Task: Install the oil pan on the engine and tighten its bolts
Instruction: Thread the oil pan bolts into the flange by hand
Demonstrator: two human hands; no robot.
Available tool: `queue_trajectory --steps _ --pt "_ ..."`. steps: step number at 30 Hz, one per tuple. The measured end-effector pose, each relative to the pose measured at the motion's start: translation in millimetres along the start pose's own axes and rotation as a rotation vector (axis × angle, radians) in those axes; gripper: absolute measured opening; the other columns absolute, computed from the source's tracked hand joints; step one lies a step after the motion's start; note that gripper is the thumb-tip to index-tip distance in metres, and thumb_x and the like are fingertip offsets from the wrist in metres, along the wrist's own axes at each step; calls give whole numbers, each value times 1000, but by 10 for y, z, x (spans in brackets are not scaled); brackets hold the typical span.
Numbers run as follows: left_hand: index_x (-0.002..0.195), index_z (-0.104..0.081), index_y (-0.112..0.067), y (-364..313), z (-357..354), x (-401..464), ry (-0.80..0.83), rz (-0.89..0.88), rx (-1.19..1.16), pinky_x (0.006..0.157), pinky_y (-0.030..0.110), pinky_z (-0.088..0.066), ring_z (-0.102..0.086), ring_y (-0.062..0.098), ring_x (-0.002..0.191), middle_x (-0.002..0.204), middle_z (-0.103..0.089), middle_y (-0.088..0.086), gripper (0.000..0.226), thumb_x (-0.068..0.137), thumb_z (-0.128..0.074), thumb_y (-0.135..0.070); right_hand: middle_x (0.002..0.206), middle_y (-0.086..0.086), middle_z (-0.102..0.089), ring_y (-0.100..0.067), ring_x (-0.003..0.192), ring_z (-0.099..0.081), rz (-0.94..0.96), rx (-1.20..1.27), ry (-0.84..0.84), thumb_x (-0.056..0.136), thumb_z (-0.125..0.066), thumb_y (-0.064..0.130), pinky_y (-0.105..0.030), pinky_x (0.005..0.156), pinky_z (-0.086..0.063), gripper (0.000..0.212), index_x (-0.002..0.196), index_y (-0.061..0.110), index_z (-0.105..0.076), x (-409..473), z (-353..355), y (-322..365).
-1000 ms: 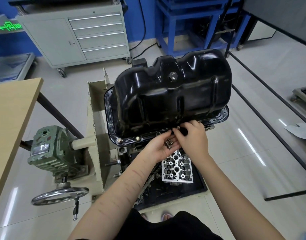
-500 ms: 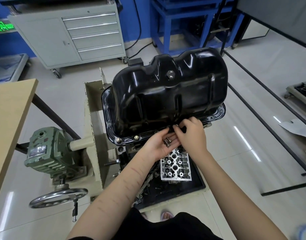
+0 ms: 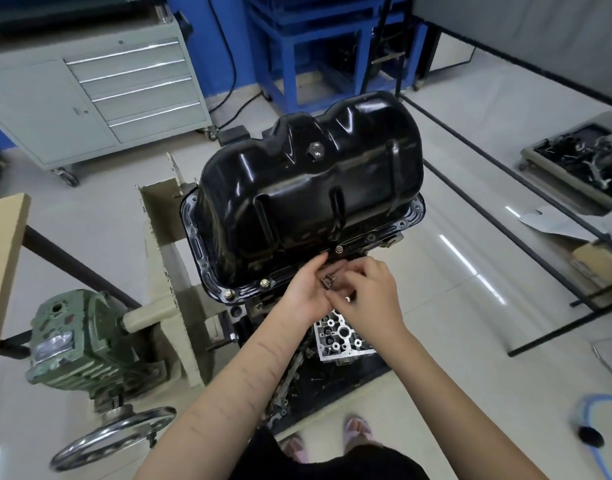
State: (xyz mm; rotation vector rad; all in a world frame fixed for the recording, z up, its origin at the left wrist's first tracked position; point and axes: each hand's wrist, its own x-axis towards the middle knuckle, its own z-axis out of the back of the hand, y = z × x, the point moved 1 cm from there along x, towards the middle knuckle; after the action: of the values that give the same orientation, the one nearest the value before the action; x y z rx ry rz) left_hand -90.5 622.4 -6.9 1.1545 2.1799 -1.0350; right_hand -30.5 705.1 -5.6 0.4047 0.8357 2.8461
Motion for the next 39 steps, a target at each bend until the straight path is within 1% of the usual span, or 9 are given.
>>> queue_trajectory --steps 4,7,11,14,18,28,30,34,39 --pt "93 -57 3 44 -70 24 16 15 -11 69 32 -50 -57 19 69 88 -63 15 37 94 -45 -32 113 4 -47 -16 111 -35 -128 -97 72 78 -64 41 -25 85 -18 29 100 22 -67 42 32 -69" --pt "95 -57 4 116 -184 92 34 10 -43 76 35 -48 -64 22 69 85 -67 16 38 94 -46 -32 115 4 -46 -16 112 -34 -133 -160 155 80 -61 46 -27 87 -20 34 105 24 -65 110 109 -204" --pt "94 -59 2 192 -389 242 18 -48 -139 75 38 -47 -59 24 79 90 -63 14 37 93 -46 -33 101 1 -55 -17 101 -45 -50 -3 156 79 -64 29 -26 84 -35 19 94 18 -65 274 292 -458" --pt "89 -61 1 267 -518 337 -10 -83 -147 70 36 -53 -64 26 75 83 -66 15 32 92 -49 -28 81 6 -62 -11 82 -57 -37 240 181 79 -66 16 -7 67 -38 7 84 15 -62 437 470 -665" --pt "82 -60 1 316 -610 430 -74 -147 -159 87 40 -45 -60 26 89 75 -69 14 30 95 -45 -21 73 13 -59 2 70 -56 0 351 159 79 -68 12 2 63 -37 10 84 17 -62 643 601 -879" --pt "80 -63 6 282 -615 502 -89 -180 -174 85 44 -45 -55 32 103 92 -67 16 36 96 -40 -16 92 -10 -65 -24 90 -58 202 330 36 83 -65 7 -23 81 -39 19 101 4 -70 794 527 -955" --pt "72 -66 6 276 -606 513 -86 -177 -170 87 45 -44 -54 31 105 89 -69 16 42 96 -40 -15 93 -10 -66 -25 90 -58 204 346 23 82 -65 5 -27 82 -41 20 101 2 -69 782 480 -940" --pt "83 -59 3 256 -596 498 -97 -167 -170 85 47 -45 -53 32 116 73 -70 17 29 96 -40 -14 90 -9 -68 -26 87 -61 163 390 -1 80 -66 3 -29 79 -44 16 96 1 -68 758 415 -876" --pt "83 -58 1 237 -604 469 -87 -152 -140 80 46 -45 -60 27 96 68 -69 15 28 97 -39 -14 79 -10 -69 -29 77 -62 226 341 -81 75 -69 -1 -37 72 -48 9 83 1 -72 753 371 -829"
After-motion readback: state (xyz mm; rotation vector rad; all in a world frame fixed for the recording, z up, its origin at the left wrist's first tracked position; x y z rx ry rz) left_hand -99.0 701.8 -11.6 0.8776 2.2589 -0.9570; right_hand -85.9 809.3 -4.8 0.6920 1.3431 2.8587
